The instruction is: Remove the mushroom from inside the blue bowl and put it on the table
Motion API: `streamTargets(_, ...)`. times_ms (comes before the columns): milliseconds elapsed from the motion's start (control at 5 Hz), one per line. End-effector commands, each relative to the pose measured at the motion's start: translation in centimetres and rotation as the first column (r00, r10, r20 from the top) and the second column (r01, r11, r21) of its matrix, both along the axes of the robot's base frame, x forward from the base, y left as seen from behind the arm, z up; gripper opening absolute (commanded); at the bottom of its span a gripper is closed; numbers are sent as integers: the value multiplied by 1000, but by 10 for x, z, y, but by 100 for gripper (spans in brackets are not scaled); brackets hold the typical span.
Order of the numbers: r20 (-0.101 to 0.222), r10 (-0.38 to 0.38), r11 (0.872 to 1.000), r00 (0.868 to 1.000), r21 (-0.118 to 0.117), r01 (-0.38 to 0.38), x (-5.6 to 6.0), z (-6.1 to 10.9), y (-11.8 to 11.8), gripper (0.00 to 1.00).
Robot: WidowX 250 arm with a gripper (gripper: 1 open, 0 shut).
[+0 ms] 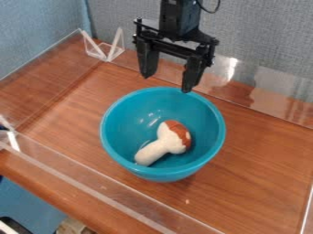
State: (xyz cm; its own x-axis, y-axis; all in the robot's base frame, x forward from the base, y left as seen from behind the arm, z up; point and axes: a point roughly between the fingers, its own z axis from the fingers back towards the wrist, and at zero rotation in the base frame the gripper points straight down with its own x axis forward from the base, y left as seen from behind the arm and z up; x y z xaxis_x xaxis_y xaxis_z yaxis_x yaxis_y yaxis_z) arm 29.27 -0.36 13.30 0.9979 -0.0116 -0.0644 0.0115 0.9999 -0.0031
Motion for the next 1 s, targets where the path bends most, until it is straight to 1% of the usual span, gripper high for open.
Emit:
streamTargets(0, -35, -73, 997, 997, -1, 73, -14, -15, -10, 100)
streamTargets(200, -81, -159, 987, 984, -2, 159, -33, -44, -27, 100)
streamTargets(400, -119, -208, 978, 971, -11, 209, -37, -76, -31, 100)
streamTargets(600, -147, -210, 978, 967, -9, 211, -36, -91, -30, 100)
streamTargets(800, -156, -203, 979, 967, -6, 205, -34, -98, -28, 100)
